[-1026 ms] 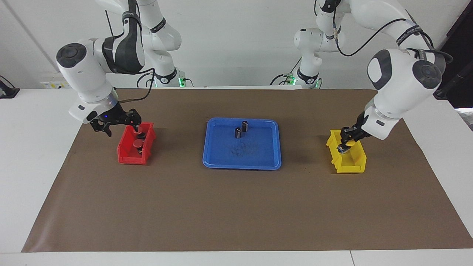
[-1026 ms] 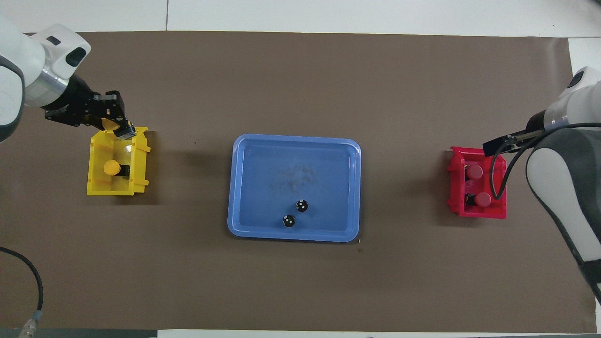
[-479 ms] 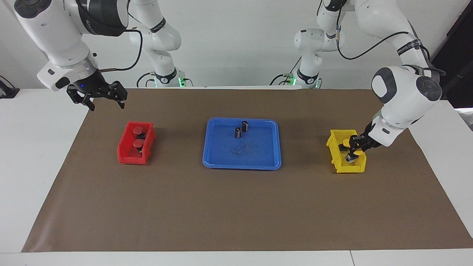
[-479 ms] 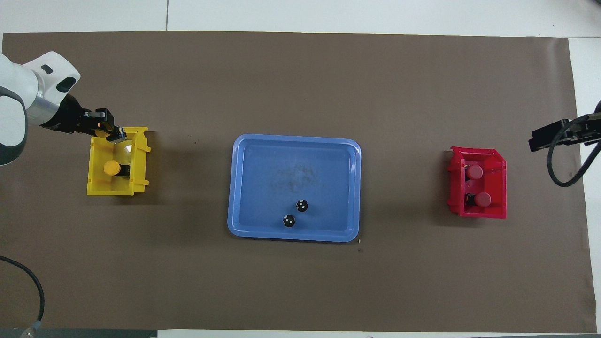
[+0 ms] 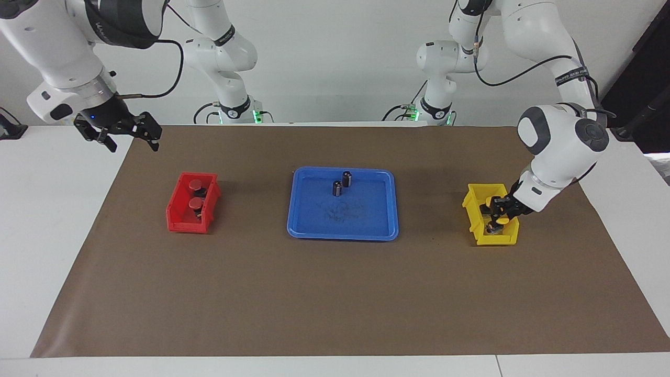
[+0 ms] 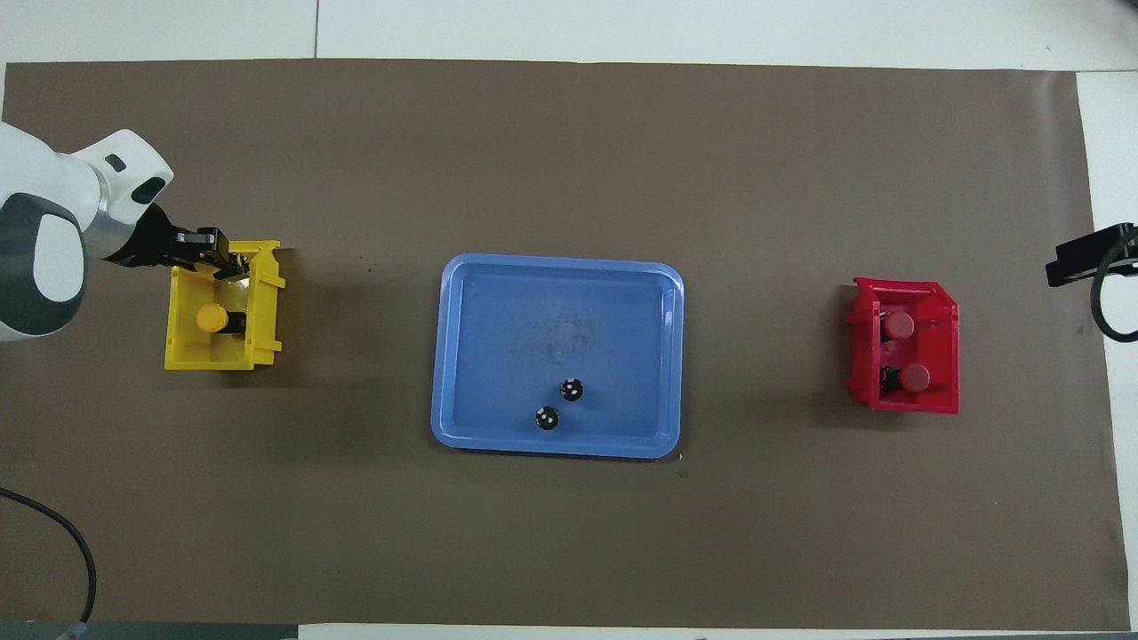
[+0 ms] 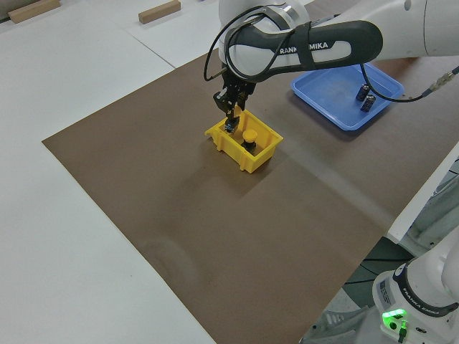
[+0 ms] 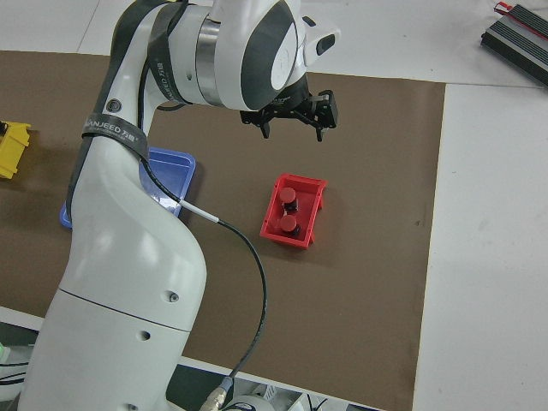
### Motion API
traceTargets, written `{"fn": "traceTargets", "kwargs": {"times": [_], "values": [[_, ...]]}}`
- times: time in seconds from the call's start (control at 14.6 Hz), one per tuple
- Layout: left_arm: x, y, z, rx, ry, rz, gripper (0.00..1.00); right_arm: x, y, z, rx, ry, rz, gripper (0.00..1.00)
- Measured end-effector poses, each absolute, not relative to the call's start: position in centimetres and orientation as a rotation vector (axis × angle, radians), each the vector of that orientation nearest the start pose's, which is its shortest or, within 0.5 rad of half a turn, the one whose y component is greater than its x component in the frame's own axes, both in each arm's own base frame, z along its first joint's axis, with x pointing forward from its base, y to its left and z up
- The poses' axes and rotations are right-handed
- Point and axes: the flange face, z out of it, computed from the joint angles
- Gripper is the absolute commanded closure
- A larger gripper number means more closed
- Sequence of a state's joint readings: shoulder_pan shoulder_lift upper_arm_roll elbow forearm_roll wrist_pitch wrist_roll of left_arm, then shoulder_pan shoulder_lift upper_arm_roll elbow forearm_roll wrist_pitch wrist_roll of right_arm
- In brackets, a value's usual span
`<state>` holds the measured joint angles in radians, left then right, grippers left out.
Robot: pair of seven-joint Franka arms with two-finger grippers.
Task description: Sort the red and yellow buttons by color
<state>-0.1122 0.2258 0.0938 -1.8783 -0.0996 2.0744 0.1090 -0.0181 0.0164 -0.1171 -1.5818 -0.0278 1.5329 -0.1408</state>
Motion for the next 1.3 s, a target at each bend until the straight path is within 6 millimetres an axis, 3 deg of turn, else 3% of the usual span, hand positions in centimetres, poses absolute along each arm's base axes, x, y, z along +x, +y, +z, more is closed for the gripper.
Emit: {"fn": "traceTargets", "kwargs": {"times": [0.07, 0.21, 0.27, 0.41, 0.68, 0.75, 0.82, 0.96, 1.03, 1.3], "values": [[60.8, -1.7, 38.6, -3.204, 0.132, 0.033, 0.91, 54.9, -8.1, 60.7, -3.16, 0.002, 0.108, 0.0], [60.6, -1.3, 37.7, -3.202, 0.125, 0.019, 0.63, 54.8, -8.3, 60.8, -3.161, 0.01, 0.108, 0.0], [60.5, -1.2, 37.3, -3.202, 0.122, 0.017, 0.56, 54.8, -8.3, 60.8, -3.161, 0.008, 0.107, 0.0], [60.5, -1.0, 37.2, -3.202, 0.118, 0.016, 0.51, 54.9, -8.1, 60.8, -3.161, 0.003, 0.105, 0.0], [60.5, -1.1, 38.3, -3.205, 0.122, 0.047, 0.51, 54.8, -8.0, 60.8, -3.16, 0.001, 0.111, 0.0], [60.5, -1.1, 39.2, -3.208, 0.126, 0.073, 0.48, 54.8, -8.0, 60.8, -3.16, 0.0, 0.113, 0.0], [60.5, -1.2, 40.5, -3.21, 0.131, 0.096, 0.39, 54.8, -8.0, 60.7, -3.16, 0.0, 0.115, 0.0], [60.4, -1.2, 43.7, -3.214, 0.143, 0.132, 0.08, 54.9, -7.7, 60.7, -3.16, -0.009, 0.118, 0.0], [60.3, -1.2, 45.3, -3.21, 0.153, 0.14, 0.0, 54.9, -7.5, 60.7, -3.16, -0.015, 0.118, 0.0], [58.5, -0.9, 52.0, -3.193, 0.184, 0.112, 0.0, 55.0, -7.1, 60.6, -3.16, -0.026, 0.123, 0.0]]}}
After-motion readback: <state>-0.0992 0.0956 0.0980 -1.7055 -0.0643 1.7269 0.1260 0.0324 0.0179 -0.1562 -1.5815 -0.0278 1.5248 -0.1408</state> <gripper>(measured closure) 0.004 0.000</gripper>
